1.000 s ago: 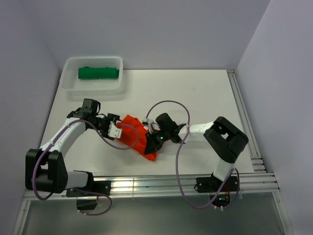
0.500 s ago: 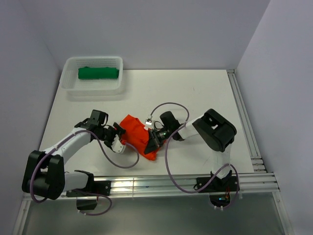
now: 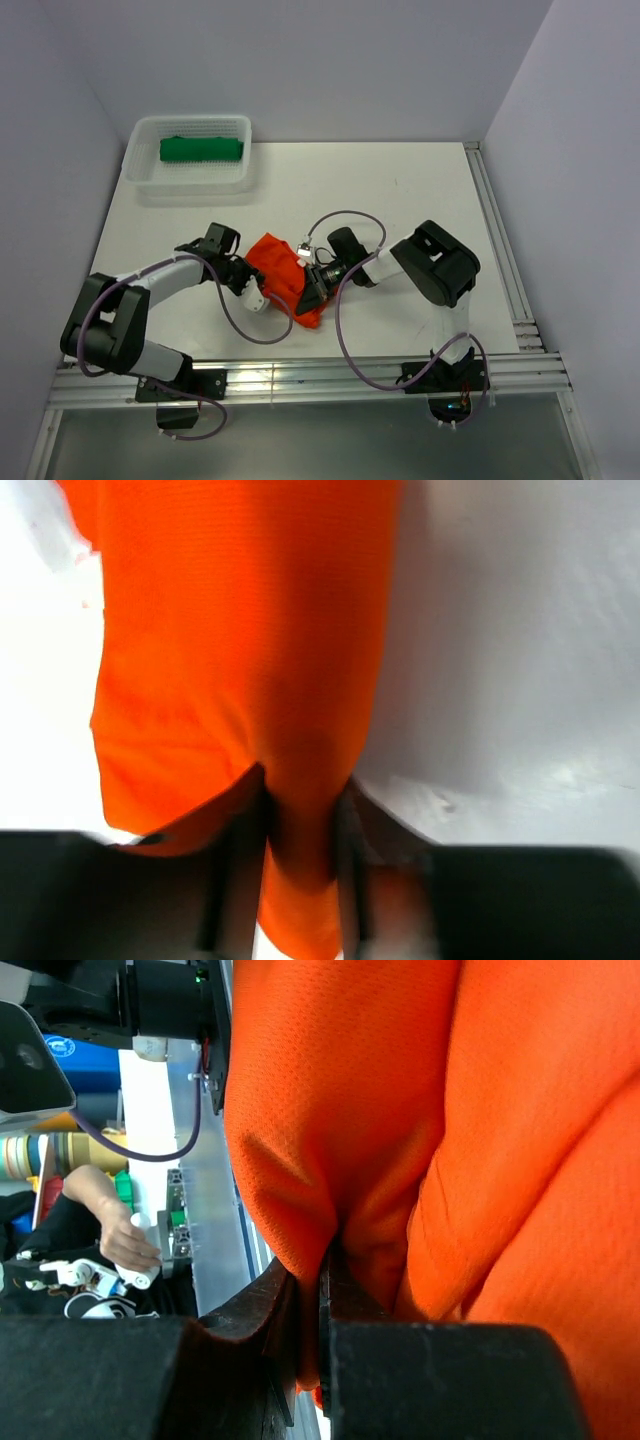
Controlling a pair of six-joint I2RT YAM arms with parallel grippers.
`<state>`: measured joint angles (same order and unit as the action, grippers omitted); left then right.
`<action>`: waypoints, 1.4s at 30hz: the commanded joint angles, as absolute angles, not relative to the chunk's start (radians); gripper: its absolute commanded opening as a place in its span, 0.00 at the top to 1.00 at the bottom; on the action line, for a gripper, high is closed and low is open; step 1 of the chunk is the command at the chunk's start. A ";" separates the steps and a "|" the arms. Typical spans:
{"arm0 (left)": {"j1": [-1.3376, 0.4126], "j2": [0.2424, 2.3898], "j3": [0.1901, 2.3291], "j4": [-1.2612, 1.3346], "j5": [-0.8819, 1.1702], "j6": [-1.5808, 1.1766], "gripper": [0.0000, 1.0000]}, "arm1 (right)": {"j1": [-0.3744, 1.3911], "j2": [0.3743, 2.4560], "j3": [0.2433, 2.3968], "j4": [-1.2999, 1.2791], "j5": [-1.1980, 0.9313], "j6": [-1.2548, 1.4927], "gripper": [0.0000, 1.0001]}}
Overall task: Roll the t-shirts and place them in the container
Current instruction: Roll the tshirt
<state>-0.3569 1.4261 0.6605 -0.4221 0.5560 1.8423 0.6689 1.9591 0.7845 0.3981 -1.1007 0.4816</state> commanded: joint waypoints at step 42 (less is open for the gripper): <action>-0.406 2.019 1.394 -1.338 0.379 1.763 0.99 | 1.046 1.138 0.644 -0.061 0.148 0.216 0.05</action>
<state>-0.3962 1.9816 1.3991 -1.2854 0.4282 1.7832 0.9436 1.1320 0.5556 0.0223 -0.0753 0.2592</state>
